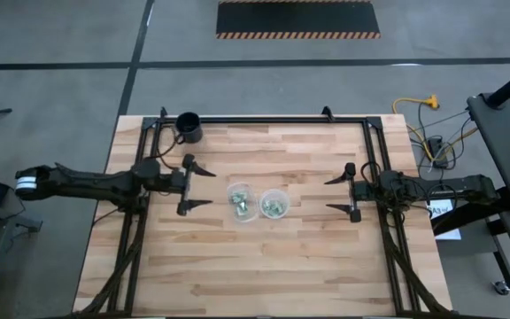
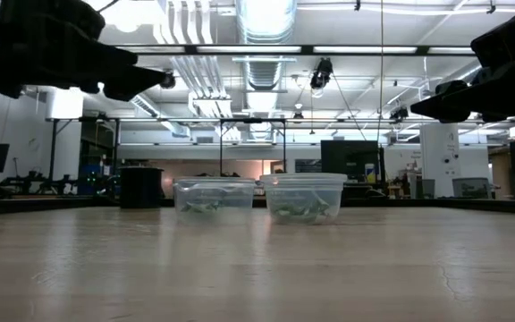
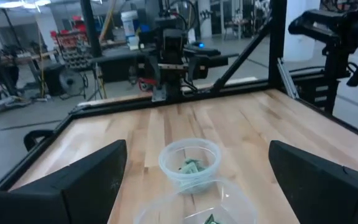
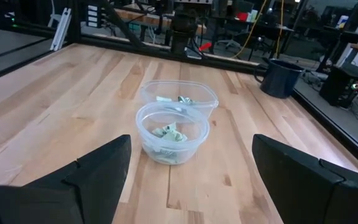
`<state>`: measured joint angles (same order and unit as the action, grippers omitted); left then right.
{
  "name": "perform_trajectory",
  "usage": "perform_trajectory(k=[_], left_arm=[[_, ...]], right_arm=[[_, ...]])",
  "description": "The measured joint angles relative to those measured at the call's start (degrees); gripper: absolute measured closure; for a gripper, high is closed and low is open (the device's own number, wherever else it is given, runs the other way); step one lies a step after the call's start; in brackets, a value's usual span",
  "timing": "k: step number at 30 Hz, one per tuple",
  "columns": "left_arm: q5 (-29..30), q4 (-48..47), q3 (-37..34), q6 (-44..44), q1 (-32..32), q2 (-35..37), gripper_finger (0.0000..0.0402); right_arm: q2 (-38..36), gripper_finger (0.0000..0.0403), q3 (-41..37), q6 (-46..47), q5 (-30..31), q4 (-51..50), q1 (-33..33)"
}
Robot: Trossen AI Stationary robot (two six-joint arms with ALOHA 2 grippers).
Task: Pick and place Stevia / Truvia into bins
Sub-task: Return to Home Position
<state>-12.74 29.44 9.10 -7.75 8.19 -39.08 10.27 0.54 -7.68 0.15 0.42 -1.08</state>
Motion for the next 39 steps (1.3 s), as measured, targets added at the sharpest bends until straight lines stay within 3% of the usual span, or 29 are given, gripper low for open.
perform_trajectory(k=[18, 25, 32, 39], left_arm=[[2.8, -8.2, -4.2, 1.4, 0.1, 16.9, 0.0029], [2.8, -7.9, -8.6, 1.4, 0.1, 27.2, 0.0029], [2.7, -15.3, -8.6, 1.4, 0.1, 36.9, 0.0029], [4.7, -21.6, -8.7, 0.8, 0.1, 37.0, 0.0029]], right_arm=[[0.0, 0.0078, 0.0, 0.0, 0.0, 0.0, 0.0], [0.0, 0.0078, 0.0, 0.1, 0.0, 0.0, 0.0], [0.0, 0.0078, 0.0, 0.1, 0.0, 0.0, 0.0], [0.0, 0.0078, 0.0, 0.0, 0.0, 0.0, 0.0]])
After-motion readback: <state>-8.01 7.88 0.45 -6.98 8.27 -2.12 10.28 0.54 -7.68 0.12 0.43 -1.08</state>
